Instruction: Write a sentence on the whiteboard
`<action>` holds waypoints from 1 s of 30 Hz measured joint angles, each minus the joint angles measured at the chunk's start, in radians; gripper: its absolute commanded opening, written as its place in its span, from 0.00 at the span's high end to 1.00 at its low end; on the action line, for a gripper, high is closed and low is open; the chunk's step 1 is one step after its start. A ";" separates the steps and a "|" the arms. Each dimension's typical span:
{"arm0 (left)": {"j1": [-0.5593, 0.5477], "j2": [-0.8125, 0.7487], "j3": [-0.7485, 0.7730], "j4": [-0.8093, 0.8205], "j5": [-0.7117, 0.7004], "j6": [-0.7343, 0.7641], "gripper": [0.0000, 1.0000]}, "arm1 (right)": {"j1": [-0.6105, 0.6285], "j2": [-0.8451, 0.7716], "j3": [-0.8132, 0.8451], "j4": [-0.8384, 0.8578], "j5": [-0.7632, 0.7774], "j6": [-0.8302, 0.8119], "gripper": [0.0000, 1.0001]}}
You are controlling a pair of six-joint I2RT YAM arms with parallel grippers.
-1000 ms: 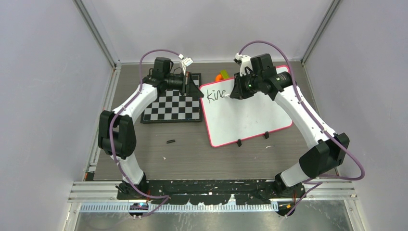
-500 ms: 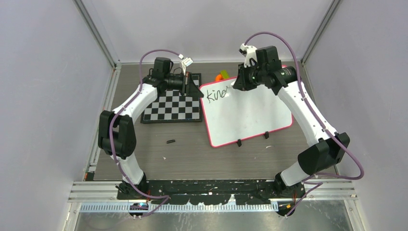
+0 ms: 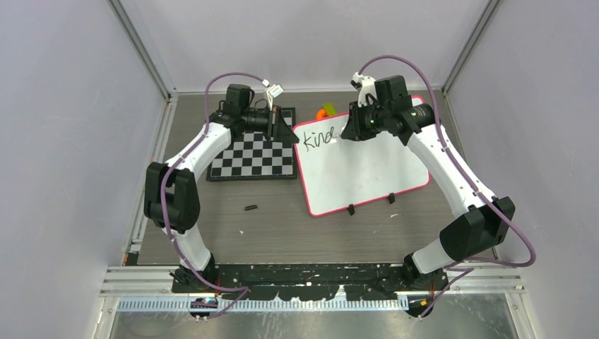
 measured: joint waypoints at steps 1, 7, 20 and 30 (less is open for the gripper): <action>0.000 0.000 0.000 0.000 0.000 0.000 1.00 | 0.000 -0.004 -0.010 -0.001 -0.002 0.001 1.00; 0.000 0.000 0.000 0.000 0.001 0.000 1.00 | 0.000 -0.020 -0.041 -0.006 -0.003 0.003 1.00; 0.000 0.000 0.000 0.000 0.005 0.001 1.00 | 0.000 -0.029 -0.027 -0.077 -0.007 -0.024 1.00; 0.000 0.000 0.004 -0.009 0.004 0.004 1.00 | -0.012 -0.043 0.045 -0.108 -0.033 -0.048 1.00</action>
